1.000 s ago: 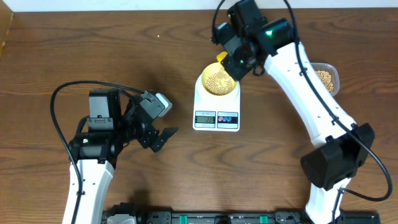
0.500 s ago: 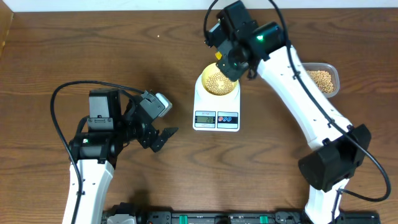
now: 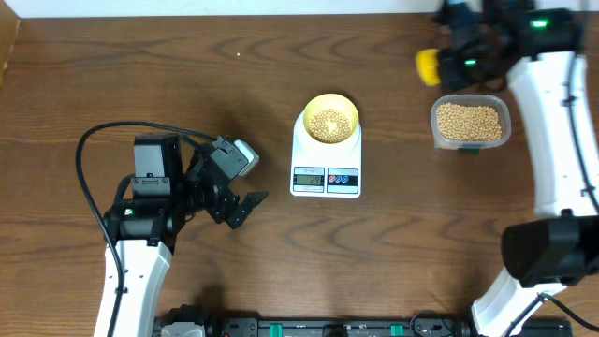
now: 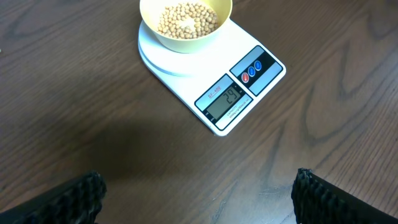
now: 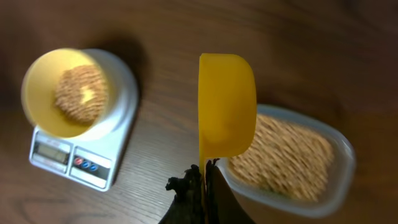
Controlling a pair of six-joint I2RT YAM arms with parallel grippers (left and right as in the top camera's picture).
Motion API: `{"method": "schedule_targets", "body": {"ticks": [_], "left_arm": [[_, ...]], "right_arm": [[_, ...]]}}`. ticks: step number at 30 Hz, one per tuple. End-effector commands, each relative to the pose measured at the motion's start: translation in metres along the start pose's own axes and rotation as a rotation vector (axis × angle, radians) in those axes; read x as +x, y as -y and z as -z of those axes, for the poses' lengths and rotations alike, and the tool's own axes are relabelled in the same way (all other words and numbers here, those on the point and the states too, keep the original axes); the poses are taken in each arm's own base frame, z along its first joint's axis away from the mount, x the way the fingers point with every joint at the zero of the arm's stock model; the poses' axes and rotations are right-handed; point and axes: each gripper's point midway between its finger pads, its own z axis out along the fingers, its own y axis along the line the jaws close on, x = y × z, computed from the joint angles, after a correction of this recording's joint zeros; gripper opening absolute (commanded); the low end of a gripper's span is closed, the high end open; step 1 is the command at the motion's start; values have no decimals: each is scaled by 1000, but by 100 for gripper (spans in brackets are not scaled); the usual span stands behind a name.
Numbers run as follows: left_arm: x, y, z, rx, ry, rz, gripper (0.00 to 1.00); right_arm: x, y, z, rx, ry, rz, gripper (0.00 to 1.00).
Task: Scoop item into bowl and weigh 50g on scale
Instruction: 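Return the empty scoop with the right gripper to the soybean tub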
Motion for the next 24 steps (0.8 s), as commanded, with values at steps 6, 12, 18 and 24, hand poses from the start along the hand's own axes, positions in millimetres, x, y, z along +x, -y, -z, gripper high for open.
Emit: {"method": "schedule_targets", "body": {"ticks": [6, 12, 18, 24], "left_arm": [[3, -1, -1, 0, -10, 3, 97], [3, -1, -1, 0, -9, 3, 98], [3, -1, -1, 0, -10, 3, 98], [3, -1, -1, 0, -9, 3, 98]], "right_arm": [[5, 43, 29, -51, 56, -394, 1], [36, 48, 39, -7, -61, -463, 1], [49, 66, 31, 100, -120, -445, 1], [61, 81, -10, 124, -242, -393, 1]]}}
